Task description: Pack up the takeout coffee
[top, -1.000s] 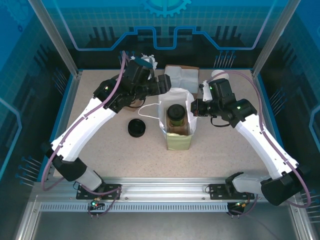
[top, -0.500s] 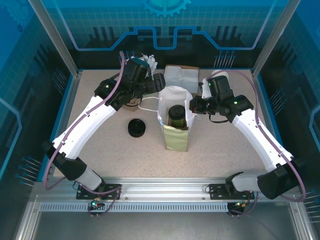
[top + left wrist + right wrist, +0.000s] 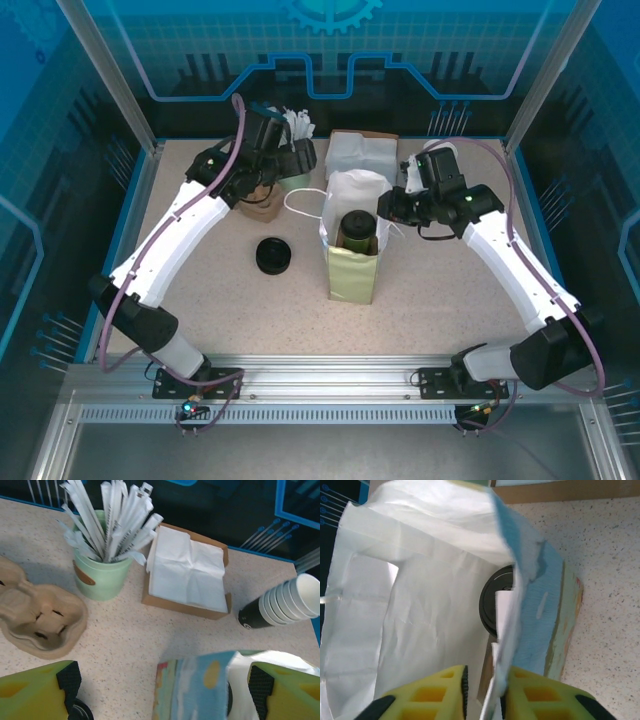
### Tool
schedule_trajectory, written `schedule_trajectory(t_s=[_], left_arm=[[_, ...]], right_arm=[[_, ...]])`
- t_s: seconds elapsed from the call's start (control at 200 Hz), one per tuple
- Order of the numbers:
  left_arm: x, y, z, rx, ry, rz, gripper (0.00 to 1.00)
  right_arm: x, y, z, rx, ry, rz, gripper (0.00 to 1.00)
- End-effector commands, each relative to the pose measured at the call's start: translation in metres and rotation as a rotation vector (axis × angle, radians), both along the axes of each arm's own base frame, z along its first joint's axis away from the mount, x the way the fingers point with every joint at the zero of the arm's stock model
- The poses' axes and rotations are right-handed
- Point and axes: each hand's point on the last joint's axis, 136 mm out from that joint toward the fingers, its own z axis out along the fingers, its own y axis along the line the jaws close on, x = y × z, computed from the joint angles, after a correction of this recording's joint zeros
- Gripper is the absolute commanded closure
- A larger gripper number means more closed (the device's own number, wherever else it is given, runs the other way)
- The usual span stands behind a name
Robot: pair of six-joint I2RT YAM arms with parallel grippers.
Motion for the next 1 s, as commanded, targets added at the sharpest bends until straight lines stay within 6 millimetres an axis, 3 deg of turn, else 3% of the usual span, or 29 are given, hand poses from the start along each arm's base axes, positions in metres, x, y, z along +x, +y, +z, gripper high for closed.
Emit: schedule_trajectory(t_s=[0.0,0.295,0.57,0.73,0.996], left_arm=[[0.015,0.011,0.017,0.030,-0.087,0.012,0.11],[0.054,0.038,0.033,0.060,-0.232,0.079,0.11],[0.070,0.052,0.033,0.072,-0.273,0.082,0.11],[0.077,0.052,0.021,0.089,-0.256,0.039,0.11],[0.094,0.061,-0.010,0.094,-0.169,0.015,0.12]], right_arm=[[0.007,-0.003,0.018,-0.003,-0.048,0.014,0.67],[0.023,-0.023,0.038,-0.079,-0.147,0.021,0.48],[0.019,-0.027,0.079,-0.070,-0.249,0.040,0.45],[0.007,-0.025,0.102,-0.033,-0.271,0.051,0.46],[-0.022,-0.036,0.115,-0.019,-0.321,0.025,0.46]])
